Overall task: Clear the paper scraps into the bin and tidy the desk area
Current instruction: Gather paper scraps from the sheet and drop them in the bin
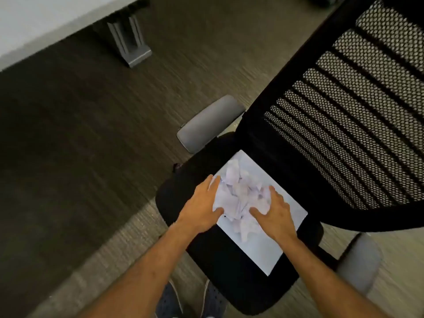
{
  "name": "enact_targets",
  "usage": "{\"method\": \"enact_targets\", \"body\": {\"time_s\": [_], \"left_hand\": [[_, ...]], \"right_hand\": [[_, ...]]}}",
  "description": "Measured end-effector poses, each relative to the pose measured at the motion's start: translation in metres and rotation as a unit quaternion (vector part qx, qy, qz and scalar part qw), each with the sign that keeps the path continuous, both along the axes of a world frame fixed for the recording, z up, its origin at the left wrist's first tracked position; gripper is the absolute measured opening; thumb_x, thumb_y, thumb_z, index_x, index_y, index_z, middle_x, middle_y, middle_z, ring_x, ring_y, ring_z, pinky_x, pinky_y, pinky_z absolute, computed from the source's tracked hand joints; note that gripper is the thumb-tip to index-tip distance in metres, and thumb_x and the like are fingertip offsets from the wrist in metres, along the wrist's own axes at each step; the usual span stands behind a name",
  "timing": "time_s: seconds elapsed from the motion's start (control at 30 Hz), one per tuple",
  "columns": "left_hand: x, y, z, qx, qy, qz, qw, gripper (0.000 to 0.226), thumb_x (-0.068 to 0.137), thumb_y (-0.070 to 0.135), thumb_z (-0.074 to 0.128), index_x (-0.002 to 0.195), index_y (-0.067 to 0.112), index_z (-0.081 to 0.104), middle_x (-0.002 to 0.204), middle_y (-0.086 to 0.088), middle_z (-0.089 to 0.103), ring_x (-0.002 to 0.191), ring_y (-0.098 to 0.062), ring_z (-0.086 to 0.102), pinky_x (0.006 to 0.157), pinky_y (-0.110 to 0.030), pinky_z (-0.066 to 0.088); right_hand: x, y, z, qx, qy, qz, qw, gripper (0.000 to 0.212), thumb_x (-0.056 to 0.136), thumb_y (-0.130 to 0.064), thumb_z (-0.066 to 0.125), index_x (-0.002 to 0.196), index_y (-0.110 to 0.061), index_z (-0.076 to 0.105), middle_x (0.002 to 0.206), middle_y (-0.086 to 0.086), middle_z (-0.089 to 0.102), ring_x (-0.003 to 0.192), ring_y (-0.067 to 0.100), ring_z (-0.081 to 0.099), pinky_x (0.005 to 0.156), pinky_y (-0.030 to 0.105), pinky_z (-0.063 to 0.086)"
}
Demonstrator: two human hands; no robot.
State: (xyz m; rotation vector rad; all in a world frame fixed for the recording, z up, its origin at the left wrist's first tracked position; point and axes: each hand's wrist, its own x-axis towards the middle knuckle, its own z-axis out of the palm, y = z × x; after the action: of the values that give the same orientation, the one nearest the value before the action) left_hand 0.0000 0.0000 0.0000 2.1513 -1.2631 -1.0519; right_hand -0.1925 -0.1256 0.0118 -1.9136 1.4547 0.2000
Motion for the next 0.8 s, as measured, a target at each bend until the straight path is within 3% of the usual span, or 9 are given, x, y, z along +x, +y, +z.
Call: {"method": "enact_targets", "body": {"time_s": [0.13,0.23,0.3,0.37,0.47,0.6,0.7,0.8], "left_hand": [[-0.005,-0.037,-0.035,0.037,0.011,0.008,0.999,0.103,0.085,0.036,0.074,0.158,0.027,0.002,0.167,-0.005,0.000,0.151,-0.028,0.008,0.117,-0.041,0.025],[-0.019,-0.053,-0.054,0.069,0.004,-0.022,0.997,0.120,0.074,0.043,0.082,0.157,0.034,-0.004,0.166,-0.006,-0.005,0.151,-0.031,0.006,0.114,-0.046,0.029],[-0.027,-0.059,-0.063,0.083,-0.016,-0.038,0.996,0.127,0.067,0.048,0.086,0.156,0.037,-0.004,0.166,-0.006,-0.007,0.149,-0.034,0.008,0.108,-0.049,0.038],[-0.034,-0.062,-0.067,0.081,-0.051,-0.054,0.994,0.128,0.064,0.051,0.087,0.155,0.037,-0.002,0.164,-0.006,-0.005,0.146,-0.036,0.012,0.101,-0.051,0.047],[-0.043,-0.066,-0.068,0.075,-0.095,-0.079,0.990,0.116,0.062,0.049,0.088,0.150,0.036,0.013,0.160,-0.007,0.001,0.140,-0.037,0.018,0.090,-0.048,0.053],[-0.050,-0.067,-0.077,0.060,-0.127,-0.071,0.988,0.081,0.073,0.034,0.084,0.139,0.033,0.036,0.157,-0.004,0.008,0.137,-0.035,0.025,0.084,-0.042,0.057],[-0.049,-0.065,-0.083,0.021,-0.123,-0.043,0.991,0.056,0.084,0.019,0.075,0.133,0.027,0.048,0.156,-0.002,0.019,0.135,-0.032,0.033,0.083,-0.041,0.059],[-0.051,-0.065,-0.083,0.009,-0.106,-0.016,0.994,0.047,0.092,0.019,0.068,0.136,0.021,0.050,0.150,-0.005,0.034,0.130,-0.028,0.043,0.087,-0.042,0.058]], "right_hand": [[-0.005,-0.009,-0.051,0.039,0.005,-0.103,0.994,0.111,0.068,-0.060,0.077,0.155,-0.029,0.015,0.155,0.007,0.032,0.136,0.035,0.042,0.103,0.049,0.046],[-0.002,-0.015,-0.076,0.026,-0.018,-0.111,0.993,0.094,0.059,-0.069,0.075,0.137,-0.033,0.037,0.132,0.005,0.051,0.112,0.030,0.060,0.085,0.047,0.057],[0.004,-0.020,-0.082,0.005,-0.019,-0.096,0.995,0.080,0.056,-0.070,0.075,0.121,-0.031,0.048,0.115,0.003,0.056,0.096,0.025,0.062,0.078,0.043,0.059],[0.006,-0.023,-0.092,0.001,-0.016,-0.087,0.996,0.077,0.055,-0.070,0.074,0.117,-0.030,0.053,0.109,0.002,0.059,0.090,0.020,0.064,0.074,0.039,0.060],[0.007,-0.025,-0.099,-0.001,-0.023,-0.078,0.997,0.076,0.055,-0.070,0.075,0.118,-0.031,0.059,0.110,-0.001,0.062,0.084,0.010,0.065,0.068,0.026,0.059],[0.006,-0.024,-0.088,0.007,-0.062,-0.099,0.993,0.055,0.074,-0.040,0.082,0.122,-0.027,0.060,0.120,-0.001,0.048,0.090,0.010,0.054,0.065,0.008,0.037],[0.000,-0.025,-0.082,0.013,-0.085,-0.099,0.991,0.043,0.079,-0.032,0.080,0.118,-0.025,0.062,0.118,0.001,0.050,0.095,0.014,0.056,0.067,0.009,0.037],[-0.002,-0.024,-0.080,0.038,-0.082,-0.081,0.993,0.048,0.078,-0.041,0.078,0.121,-0.032,0.058,0.114,-0.005,0.054,0.099,0.012,0.055,0.070,0.014,0.040]]}}
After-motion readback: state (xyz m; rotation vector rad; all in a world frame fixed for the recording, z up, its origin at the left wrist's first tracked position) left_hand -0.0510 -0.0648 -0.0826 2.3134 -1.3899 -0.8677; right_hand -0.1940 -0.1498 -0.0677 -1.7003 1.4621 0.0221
